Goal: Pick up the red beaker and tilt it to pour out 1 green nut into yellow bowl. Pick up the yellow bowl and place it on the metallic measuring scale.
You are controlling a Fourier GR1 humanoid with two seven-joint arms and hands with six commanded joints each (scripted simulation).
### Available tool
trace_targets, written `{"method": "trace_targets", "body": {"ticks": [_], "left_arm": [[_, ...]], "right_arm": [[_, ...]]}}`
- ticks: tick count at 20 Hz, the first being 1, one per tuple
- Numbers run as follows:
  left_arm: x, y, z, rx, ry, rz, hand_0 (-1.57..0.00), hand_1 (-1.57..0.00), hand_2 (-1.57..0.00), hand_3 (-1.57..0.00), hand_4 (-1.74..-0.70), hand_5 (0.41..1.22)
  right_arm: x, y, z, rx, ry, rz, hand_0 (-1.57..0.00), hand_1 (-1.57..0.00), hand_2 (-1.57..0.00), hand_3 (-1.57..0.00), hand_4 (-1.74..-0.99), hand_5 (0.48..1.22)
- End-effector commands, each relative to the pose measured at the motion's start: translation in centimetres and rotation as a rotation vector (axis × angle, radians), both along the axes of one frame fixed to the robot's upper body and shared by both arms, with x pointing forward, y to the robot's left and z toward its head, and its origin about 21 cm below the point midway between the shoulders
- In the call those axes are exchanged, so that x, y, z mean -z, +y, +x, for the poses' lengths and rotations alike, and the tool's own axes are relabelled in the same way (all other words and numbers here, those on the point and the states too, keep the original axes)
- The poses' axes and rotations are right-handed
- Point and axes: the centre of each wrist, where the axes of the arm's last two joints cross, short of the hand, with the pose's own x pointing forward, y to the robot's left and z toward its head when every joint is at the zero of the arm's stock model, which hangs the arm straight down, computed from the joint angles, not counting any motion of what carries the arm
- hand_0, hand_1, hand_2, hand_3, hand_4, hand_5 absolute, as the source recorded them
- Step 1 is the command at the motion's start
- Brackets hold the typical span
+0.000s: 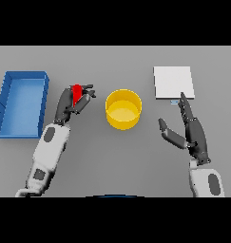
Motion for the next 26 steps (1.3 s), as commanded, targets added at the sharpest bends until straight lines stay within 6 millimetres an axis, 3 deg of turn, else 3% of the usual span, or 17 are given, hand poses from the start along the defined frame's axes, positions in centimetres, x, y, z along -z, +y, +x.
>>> {"method": "trace_targets", "body": {"ticks": [1,5,8,11,14,16,22,26], "left_arm": [[0.1,-0.1,-0.2,0.005,-0.016,-0.031,-1.43,-1.44,-1.45,-1.40,-1.58,1.171],[-2.1,-0.2,0.4,0.032,-0.070,-0.159,-1.51,-1.52,-1.52,-1.50,-1.68,1.144],[-3.7,1.0,0.6,0.039,-0.090,-0.166,-1.54,-1.54,-1.55,-1.54,-1.71,1.132],[-5.2,0.8,1.2,0.081,-0.103,-0.098,-1.56,-1.56,-1.56,-1.55,-1.72,1.130],[-5.9,1.3,1.9,0.101,-0.106,-0.040,-1.56,-1.56,-1.56,-1.55,-1.72,1.135],[-6.5,1.6,2.4,0.112,-0.110,-0.005,-1.56,-1.56,-1.56,-1.55,-1.72,1.139],[-9.7,1.2,3.5,0.233,-0.133,0.356,-1.57,-1.57,-1.57,-1.57,-1.74,1.120],[-11.2,-1.1,4.0,0.339,-0.142,0.608,-1.57,-1.57,-1.57,-1.57,-1.74,1.134]], "right_arm": [[0.1,-0.3,-0.2,0.000,0.005,0.002,0.00,0.00,0.00,0.00,-1.251,0.641],[0.3,0.3,-0.3,0.002,-0.002,-0.019,0.00,0.00,0.00,0.00,-1.238,0.643],[0.0,0.4,-0.3,-0.003,-0.019,-0.033,0.00,0.00,0.00,0.00,-1.228,0.645],[0.0,0.0,0.1,0.010,-0.023,-0.047,0.00,0.00,0.00,0.00,-1.219,0.653],[0.8,-0.1,-0.8,-0.007,-0.038,-0.068,0.00,0.00,0.00,0.00,-1.219,0.660],[0.1,-0.2,-0.6,-0.005,-0.061,-0.064,0.00,0.00,0.00,0.00,-1.219,0.661],[-0.1,0.0,-0.2,0.010,-0.021,-0.084,0.00,0.00,0.00,0.00,-1.190,0.658],[0.2,0.3,-0.6,-0.006,-0.007,-0.084,0.00,0.00,0.00,0.00,-1.178,0.667]]}}
